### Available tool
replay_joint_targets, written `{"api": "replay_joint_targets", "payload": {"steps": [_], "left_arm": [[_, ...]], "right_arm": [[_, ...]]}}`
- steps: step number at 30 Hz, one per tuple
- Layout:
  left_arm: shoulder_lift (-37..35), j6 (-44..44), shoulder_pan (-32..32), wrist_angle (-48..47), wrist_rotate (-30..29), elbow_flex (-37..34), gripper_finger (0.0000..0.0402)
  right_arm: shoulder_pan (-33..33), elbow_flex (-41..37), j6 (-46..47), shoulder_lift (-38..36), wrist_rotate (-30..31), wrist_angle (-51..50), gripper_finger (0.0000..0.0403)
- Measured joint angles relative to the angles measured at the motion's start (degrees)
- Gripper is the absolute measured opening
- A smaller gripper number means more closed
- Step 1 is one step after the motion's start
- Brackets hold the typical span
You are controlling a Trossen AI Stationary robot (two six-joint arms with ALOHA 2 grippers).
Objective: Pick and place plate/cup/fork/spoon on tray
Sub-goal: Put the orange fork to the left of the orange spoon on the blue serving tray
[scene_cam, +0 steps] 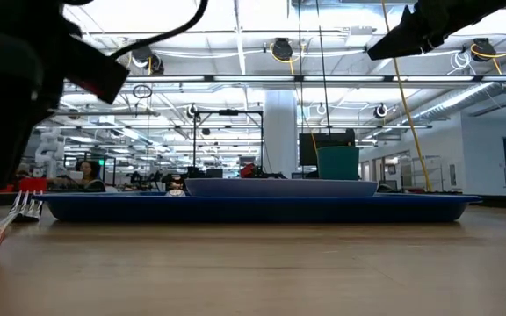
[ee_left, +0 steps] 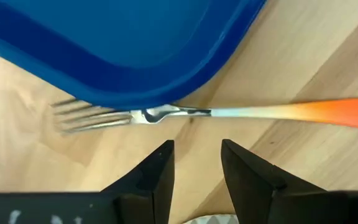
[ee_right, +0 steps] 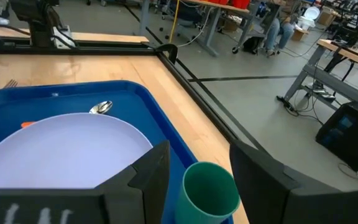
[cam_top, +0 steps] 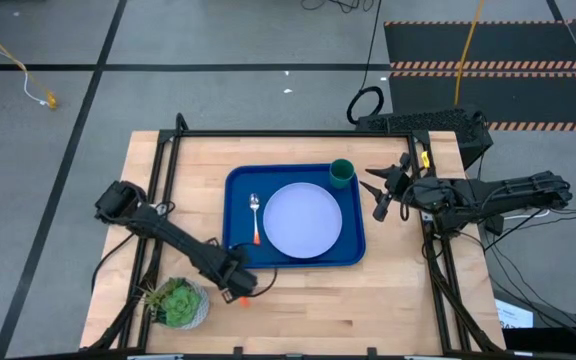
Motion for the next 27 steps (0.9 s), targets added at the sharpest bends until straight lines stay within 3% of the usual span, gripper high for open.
{"api": "replay_joint_targets", "payload": {"steps": [9,27], "left_arm": [[0.0,-8.4,-3.9,7.3,3.2,-5.0,0.0133],[0.0,-30.7,-14.1,13.6,2.4,-5.3,0.0133]], "right_arm": [[-0.1,0.0,-2.6,0.0,0.0,1.3,0.0160],[-0.1,0.0,-15.0,0.0,1.7,16.6,0.0160]]}}
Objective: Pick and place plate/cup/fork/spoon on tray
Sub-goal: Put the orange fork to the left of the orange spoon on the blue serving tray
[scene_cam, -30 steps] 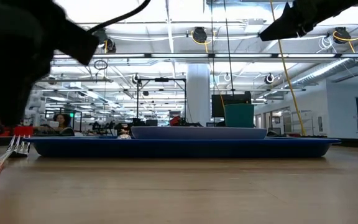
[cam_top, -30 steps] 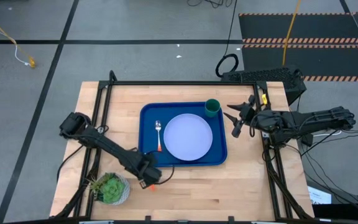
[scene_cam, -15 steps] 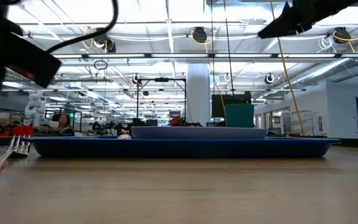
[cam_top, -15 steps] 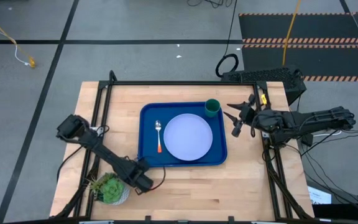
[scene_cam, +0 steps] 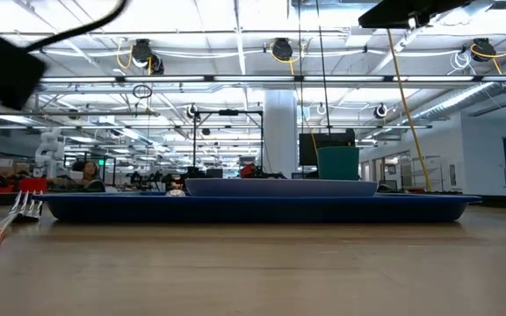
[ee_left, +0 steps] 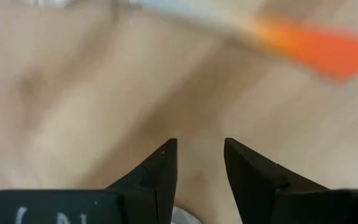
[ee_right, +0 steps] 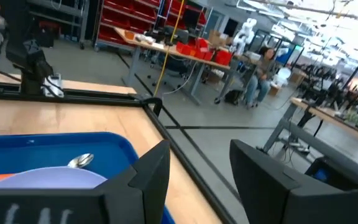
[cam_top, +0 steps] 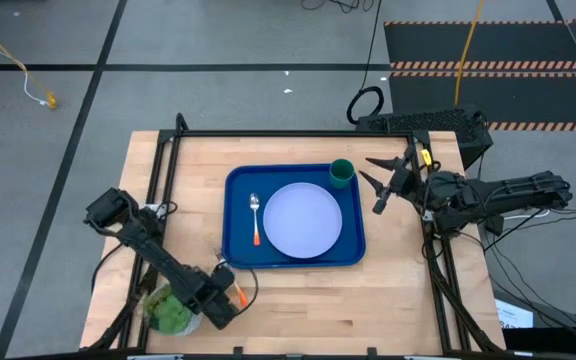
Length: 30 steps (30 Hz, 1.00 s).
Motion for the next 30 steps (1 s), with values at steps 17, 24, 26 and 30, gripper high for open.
{"api": "replay_joint_targets", "payload": {"steps": [17,24,26,30], "left_arm": [[0.1,0.1,0.7,1.5,-4.2,0.0,0.0133],[0.1,24.5,7.2,-0.9,-4.8,0.0,0.0133],[0.1,28.0,8.4,-1.2,-4.5,0.0,0.0133],[0.1,33.3,9.5,-1.8,-0.6,0.0,0.0133]], "right_arm": [[0.0,0.0,4.7,0.0,-0.2,-5.9,0.0160],[0.2,0.0,12.1,0.0,-0.4,-14.7,0.0160],[0.2,0.0,14.0,0.0,-0.4,-16.9,0.0160],[0.2,0.0,16.5,0.0,-0.4,-20.8,0.0160]]}}
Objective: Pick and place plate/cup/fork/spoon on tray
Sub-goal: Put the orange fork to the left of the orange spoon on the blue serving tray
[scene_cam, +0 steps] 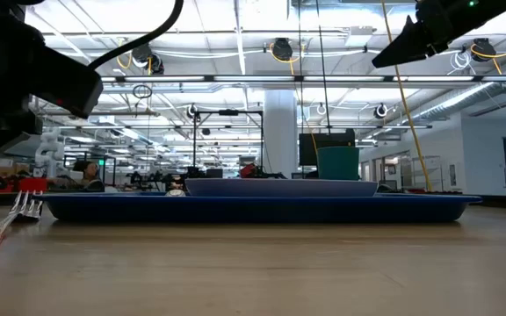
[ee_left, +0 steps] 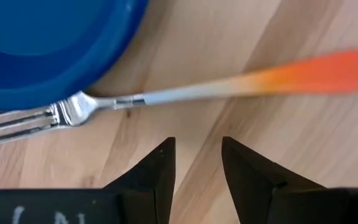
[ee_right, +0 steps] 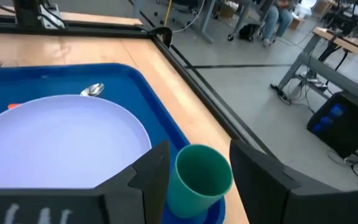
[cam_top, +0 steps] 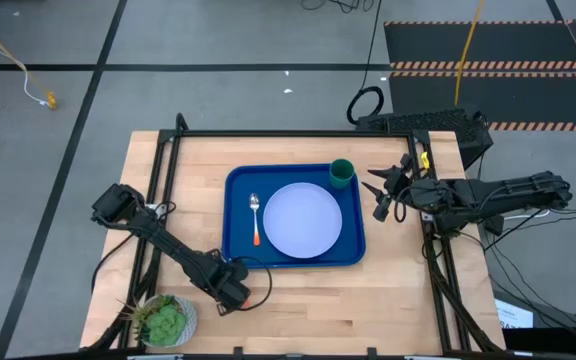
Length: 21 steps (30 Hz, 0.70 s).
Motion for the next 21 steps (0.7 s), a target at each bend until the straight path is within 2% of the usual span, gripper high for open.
{"api": "replay_joint_targets", "payload": {"steps": [4,8,11,16,21], "left_arm": [[0.0,5.0,0.1,-2.4,3.1,0.1,0.0133],[0.0,11.1,-0.1,-5.9,3.5,1.8,0.0133],[0.0,16.4,0.0,-9.4,0.9,4.7,0.0133],[0.0,27.3,0.0,-9.6,-6.7,9.4,0.0133],[-0.1,38.1,0.0,-8.8,-8.1,9.4,0.0133]], "right_arm": [[0.0,0.0,1.1,0.0,0.0,-0.3,0.0160],[0.0,0.0,0.1,0.0,0.2,0.3,0.0160],[0.0,0.0,-2.0,0.0,0.3,3.2,0.0160],[0.0,0.0,-6.1,0.0,0.4,10.1,0.0160],[0.0,0.0,-8.1,0.0,0.5,13.5,0.0160]]}}
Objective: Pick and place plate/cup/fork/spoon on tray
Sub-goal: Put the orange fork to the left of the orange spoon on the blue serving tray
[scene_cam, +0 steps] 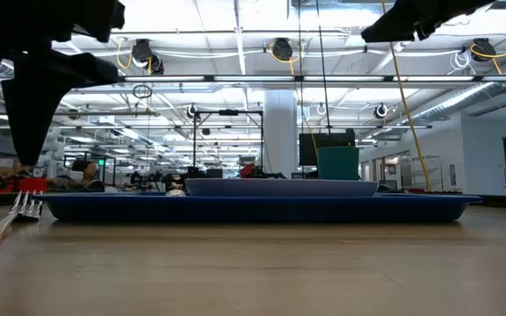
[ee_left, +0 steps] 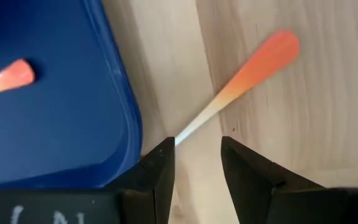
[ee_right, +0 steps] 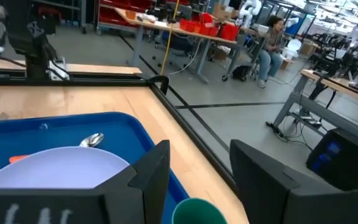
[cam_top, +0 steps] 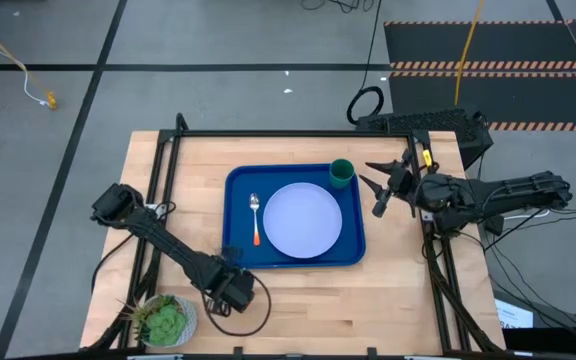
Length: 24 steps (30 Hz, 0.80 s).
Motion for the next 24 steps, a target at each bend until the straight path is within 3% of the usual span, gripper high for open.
{"api": "replay_joint_targets", "payload": {"steps": [12,19,24], "left_arm": [[0.0,15.6,0.0,4.2,-0.3,-4.1,0.0134],[0.0,19.0,0.8,6.7,-0.8,-7.5,0.0134],[-0.1,21.6,1.6,14.1,-0.9,-11.7,0.0133]], "right_arm": [[-0.9,0.0,4.4,0.0,0.0,1.8,0.0160],[-0.9,0.0,7.9,0.0,0.0,1.8,0.0160],[-0.9,0.0,9.0,0.0,0.0,1.8,0.0160]]}}
